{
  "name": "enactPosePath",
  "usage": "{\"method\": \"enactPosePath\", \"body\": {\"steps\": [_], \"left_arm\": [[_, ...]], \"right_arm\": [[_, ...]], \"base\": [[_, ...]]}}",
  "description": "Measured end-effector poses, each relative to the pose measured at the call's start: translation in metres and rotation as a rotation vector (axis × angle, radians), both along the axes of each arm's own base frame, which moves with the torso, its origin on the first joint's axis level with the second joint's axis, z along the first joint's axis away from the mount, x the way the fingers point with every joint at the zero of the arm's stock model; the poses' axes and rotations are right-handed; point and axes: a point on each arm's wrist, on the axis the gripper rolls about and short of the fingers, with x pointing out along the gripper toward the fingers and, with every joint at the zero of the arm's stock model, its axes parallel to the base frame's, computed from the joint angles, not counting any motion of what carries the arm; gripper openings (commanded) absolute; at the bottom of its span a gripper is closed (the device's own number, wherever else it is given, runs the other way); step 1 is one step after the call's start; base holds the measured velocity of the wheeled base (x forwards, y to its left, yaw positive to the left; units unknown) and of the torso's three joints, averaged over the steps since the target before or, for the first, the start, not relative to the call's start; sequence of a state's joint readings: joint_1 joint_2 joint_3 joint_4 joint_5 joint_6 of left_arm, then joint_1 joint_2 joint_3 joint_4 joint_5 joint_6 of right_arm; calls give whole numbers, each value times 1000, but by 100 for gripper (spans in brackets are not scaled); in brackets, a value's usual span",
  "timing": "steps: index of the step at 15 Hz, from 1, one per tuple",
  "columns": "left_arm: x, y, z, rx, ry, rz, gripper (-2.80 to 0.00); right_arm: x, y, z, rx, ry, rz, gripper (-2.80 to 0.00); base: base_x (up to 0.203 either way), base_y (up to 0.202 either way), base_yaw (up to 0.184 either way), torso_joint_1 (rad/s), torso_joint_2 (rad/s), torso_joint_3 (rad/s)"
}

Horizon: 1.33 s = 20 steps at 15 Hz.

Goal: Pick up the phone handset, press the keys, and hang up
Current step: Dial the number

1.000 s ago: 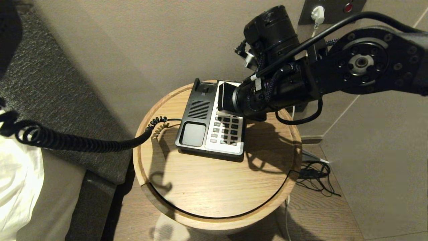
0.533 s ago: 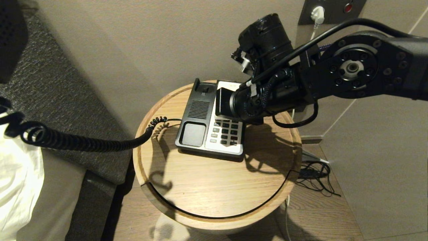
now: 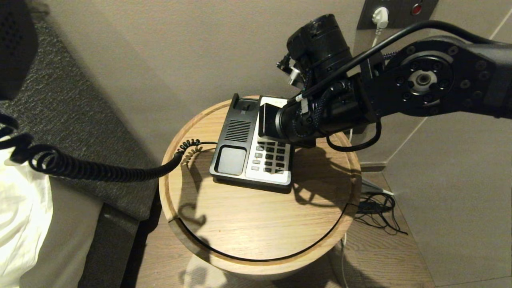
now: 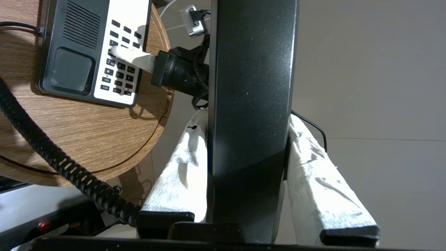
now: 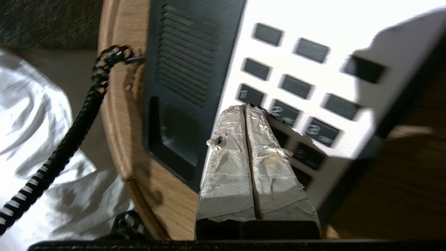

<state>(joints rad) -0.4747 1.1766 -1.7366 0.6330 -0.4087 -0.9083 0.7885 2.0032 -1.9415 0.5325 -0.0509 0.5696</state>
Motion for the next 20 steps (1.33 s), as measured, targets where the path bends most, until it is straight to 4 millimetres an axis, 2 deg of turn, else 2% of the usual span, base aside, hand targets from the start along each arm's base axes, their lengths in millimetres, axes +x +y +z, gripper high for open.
{"method": "enactPosePath", "body": {"steps": [7, 20], "left_arm": [[-1, 1, -1, 0, 1, 2, -280], [0, 1, -1, 2, 4, 8, -280]], "right_arm": [[-6, -6, 10, 11, -15, -3, -280], [2, -13, -1, -31, 29, -31, -280]], "base": [[0, 0, 0, 0, 0, 0], [0, 0, 0, 0, 0, 0]]}}
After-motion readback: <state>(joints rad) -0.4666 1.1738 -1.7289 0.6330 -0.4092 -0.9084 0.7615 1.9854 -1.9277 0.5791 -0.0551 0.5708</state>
